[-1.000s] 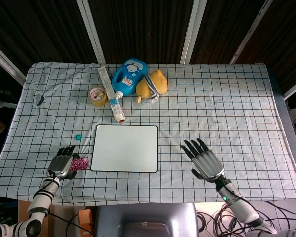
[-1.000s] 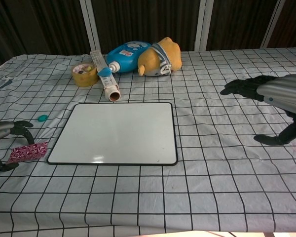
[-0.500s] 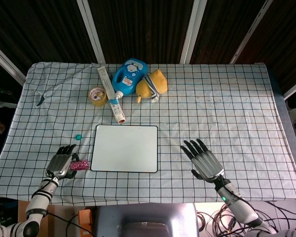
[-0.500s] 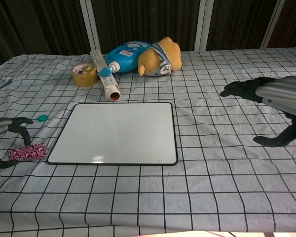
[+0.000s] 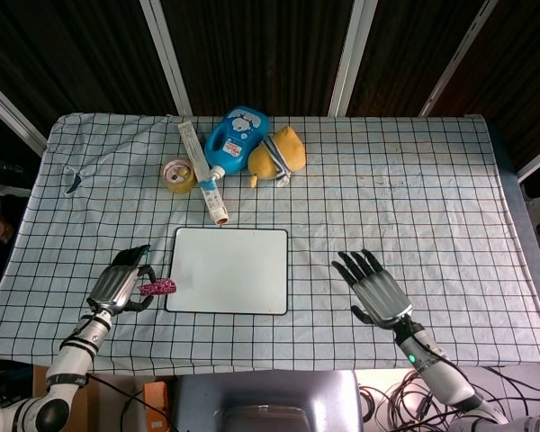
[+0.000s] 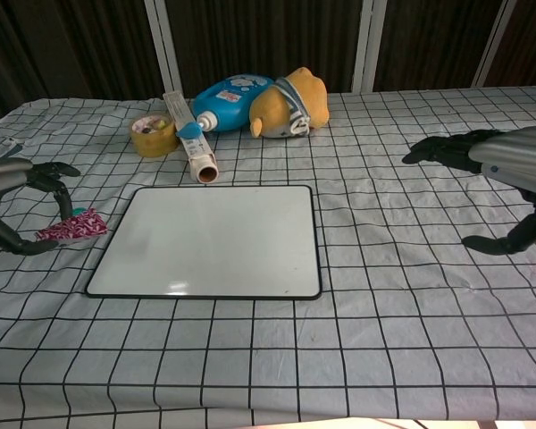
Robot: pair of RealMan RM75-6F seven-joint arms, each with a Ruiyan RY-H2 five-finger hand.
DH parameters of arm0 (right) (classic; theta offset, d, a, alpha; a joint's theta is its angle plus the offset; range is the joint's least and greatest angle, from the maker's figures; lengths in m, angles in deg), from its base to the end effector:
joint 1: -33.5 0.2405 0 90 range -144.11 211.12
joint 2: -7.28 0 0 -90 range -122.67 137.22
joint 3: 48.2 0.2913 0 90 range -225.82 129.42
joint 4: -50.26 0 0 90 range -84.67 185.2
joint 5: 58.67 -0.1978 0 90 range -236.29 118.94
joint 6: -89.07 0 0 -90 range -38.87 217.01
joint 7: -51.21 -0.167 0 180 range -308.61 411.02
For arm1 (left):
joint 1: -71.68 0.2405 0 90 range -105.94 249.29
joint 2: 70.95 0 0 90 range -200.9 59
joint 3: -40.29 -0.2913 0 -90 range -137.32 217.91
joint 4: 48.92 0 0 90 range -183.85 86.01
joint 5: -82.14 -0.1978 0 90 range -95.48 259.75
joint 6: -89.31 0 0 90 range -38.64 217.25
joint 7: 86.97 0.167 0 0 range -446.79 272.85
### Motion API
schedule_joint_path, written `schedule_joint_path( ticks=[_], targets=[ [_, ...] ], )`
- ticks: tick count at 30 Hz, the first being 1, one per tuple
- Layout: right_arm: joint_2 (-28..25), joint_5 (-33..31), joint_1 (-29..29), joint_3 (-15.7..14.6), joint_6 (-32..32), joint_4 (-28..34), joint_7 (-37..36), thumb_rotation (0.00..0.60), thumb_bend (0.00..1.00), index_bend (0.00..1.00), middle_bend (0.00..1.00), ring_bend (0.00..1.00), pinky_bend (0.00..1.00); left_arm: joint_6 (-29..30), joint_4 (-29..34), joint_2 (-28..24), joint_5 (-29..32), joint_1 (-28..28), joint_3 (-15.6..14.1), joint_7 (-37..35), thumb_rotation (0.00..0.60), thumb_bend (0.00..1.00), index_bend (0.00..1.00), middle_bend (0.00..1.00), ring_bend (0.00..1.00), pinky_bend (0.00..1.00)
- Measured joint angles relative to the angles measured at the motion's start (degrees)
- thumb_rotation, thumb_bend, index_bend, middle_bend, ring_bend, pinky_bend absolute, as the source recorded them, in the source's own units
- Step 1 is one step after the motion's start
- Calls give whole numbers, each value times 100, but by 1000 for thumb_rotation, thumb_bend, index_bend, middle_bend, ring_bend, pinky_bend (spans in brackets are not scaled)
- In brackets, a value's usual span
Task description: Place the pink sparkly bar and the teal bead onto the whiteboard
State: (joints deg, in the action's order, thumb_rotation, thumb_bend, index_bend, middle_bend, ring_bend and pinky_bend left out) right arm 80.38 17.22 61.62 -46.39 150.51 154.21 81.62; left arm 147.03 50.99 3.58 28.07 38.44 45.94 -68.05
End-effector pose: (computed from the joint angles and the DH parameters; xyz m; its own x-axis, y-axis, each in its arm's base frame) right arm -0.2176 -0.2874 0.0542 0.6165 -0.2338 0.7518 -0.7600 -0.4261 0.4907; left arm -0.2458 0.3321 0.0528 0.3336 0.4024 0.8525 0.9421 -0.1096 -0.3170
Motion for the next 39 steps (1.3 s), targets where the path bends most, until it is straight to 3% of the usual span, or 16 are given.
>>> schedule_joint_path(
  ticks=[6,10,12,16,19,25,27,33,39],
  targets=[
    [-155,19,34,52,-33,-22,-251,600,255,0,0,0,28,32,-264,652,14,-246,227,59,600,324,511,33,0,0],
    [-280,-5,74,98,-110,-74,-457,600,255,0,0,0,28,69,-869,1360,-46,-448,345,107,600,324,501,34,0,0],
    [-373,-4,100,119,-155,-105,-572,600,255,0,0,0,28,67,-1168,1641,-42,-544,379,174,600,324,467,32,0,0],
    [-467,34,116,126,-186,-148,-719,600,255,0,0,0,28,50,-1729,2082,22,-699,434,320,600,324,291,22,0,0],
    [-510,97,115,118,-190,-195,-851,600,255,0,0,0,28,16,-1828,2148,69,-720,464,302,600,323,137,5,0,0],
    [-565,272,38,57,-61,-254,-1007,600,254,0,0,0,28,-14,-1440,1855,41,-633,458,161,600,309,37,0,0,0],
    [-590,333,2,33,-18,-255,-1079,600,255,0,0,0,28,11,-1297,1738,-6,-592,439,136,600,309,53,0,0,0],
    [-733,630,-194,-83,296,-228,-1227,600,254,0,0,0,28,444,-1211,1516,-307,-412,396,114,600,361,301,23,0,0],
    [-940,1228,-589,-402,830,-311,-1545,600,255,0,0,0,28,646,-1939,1521,-147,-248,478,36,600,378,382,36,0,0]
  ],
)
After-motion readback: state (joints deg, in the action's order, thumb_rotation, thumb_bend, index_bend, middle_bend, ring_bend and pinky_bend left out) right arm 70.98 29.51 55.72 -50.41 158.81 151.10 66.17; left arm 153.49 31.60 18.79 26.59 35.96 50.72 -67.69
